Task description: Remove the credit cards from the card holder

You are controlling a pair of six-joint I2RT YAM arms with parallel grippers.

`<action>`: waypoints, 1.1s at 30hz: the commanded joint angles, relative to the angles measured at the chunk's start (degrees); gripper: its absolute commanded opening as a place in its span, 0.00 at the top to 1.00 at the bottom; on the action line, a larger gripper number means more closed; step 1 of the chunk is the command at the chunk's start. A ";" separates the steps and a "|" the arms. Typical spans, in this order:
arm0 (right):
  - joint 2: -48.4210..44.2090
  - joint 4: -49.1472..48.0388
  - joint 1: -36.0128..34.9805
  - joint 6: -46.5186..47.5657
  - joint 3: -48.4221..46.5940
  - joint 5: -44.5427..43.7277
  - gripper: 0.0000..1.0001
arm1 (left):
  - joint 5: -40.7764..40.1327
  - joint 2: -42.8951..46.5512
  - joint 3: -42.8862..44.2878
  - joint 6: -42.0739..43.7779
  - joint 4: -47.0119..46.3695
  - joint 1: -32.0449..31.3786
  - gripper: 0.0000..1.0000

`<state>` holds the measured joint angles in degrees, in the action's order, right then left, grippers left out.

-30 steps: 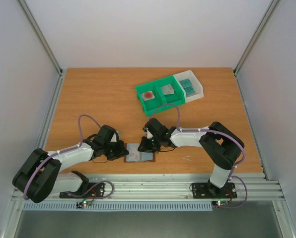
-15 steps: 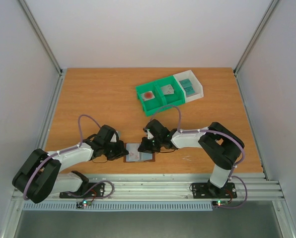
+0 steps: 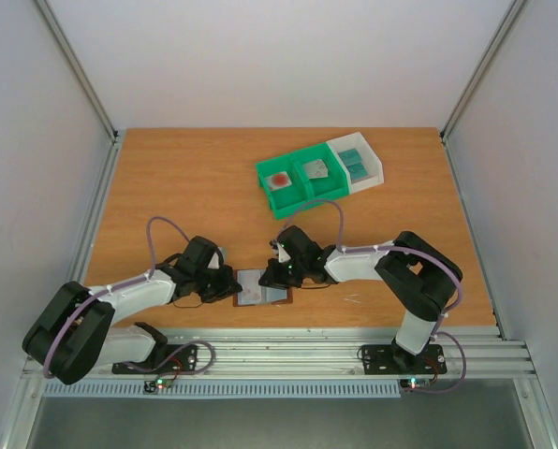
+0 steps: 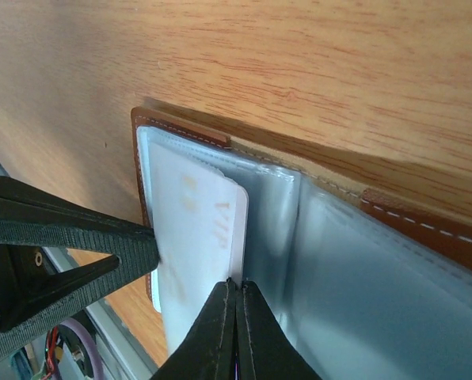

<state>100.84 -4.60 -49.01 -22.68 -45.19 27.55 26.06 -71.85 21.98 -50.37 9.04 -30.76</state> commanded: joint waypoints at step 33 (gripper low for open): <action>0.15 -7.48 1.90 -3.62 4.46 1.84 0.86 | -2.95 3.30 -2.29 -0.26 1.64 0.09 1.00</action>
<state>99.39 -9.56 -47.46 -25.32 -41.52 28.73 24.58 -69.19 20.64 -50.59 9.74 -30.76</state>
